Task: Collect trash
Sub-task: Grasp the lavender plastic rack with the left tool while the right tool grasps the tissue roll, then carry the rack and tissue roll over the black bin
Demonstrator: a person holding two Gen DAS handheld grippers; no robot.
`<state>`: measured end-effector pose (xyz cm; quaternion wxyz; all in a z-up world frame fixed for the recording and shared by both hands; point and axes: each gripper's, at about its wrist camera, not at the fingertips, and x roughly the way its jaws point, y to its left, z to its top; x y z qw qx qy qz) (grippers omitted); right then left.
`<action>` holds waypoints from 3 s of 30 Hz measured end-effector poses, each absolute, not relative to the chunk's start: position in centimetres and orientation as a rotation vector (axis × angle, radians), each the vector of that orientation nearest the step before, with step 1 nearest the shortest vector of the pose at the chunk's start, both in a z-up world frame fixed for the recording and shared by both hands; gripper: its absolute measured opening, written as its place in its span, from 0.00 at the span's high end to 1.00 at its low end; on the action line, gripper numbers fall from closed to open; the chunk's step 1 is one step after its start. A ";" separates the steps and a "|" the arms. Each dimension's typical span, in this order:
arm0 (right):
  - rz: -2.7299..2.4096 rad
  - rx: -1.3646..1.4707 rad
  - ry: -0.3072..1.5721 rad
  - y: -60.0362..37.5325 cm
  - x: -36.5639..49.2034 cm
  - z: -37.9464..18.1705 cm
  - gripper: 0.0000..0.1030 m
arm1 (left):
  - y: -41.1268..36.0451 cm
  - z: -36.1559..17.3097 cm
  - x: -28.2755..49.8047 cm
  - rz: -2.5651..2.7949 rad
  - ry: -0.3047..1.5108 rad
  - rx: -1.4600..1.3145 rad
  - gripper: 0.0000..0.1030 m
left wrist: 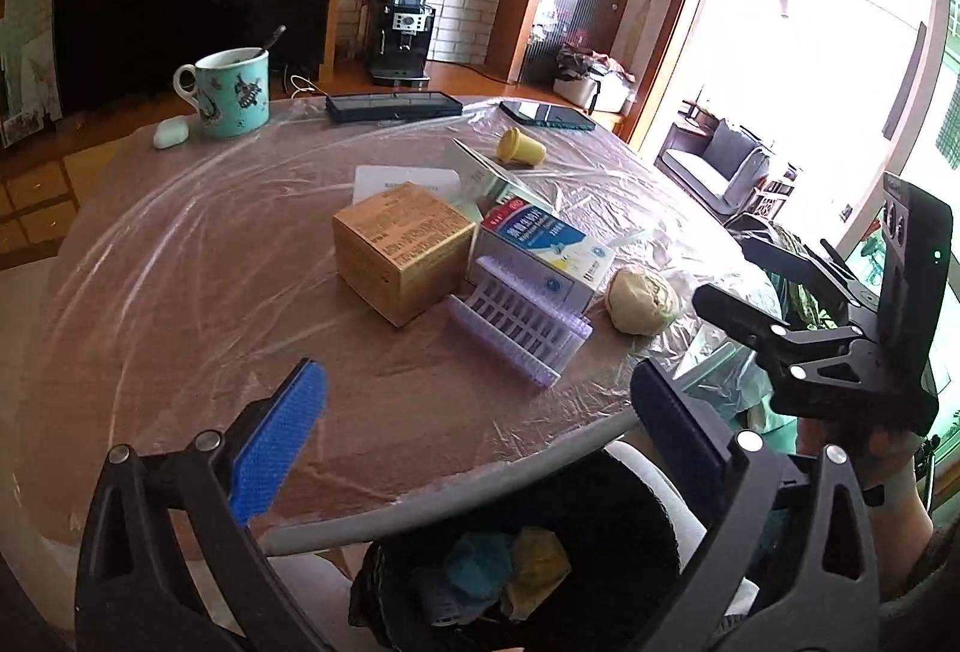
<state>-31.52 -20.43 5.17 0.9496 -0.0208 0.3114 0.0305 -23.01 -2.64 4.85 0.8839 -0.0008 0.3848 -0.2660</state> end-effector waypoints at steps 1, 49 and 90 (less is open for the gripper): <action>0.060 -0.037 0.648 -20.7 -31.1 4.7 0.08 | -3.2 4.6 -22.8 -0.556 0.814 0.004 0.01; 0.153 -0.056 0.776 -19.8 -27.2 0.4 0.31 | -7.7 1.4 -19.1 -0.533 0.892 0.055 0.26; 0.210 0.038 0.740 -19.6 -28.8 2.5 0.50 | -4.3 1.6 -21.7 -0.487 0.855 0.015 0.48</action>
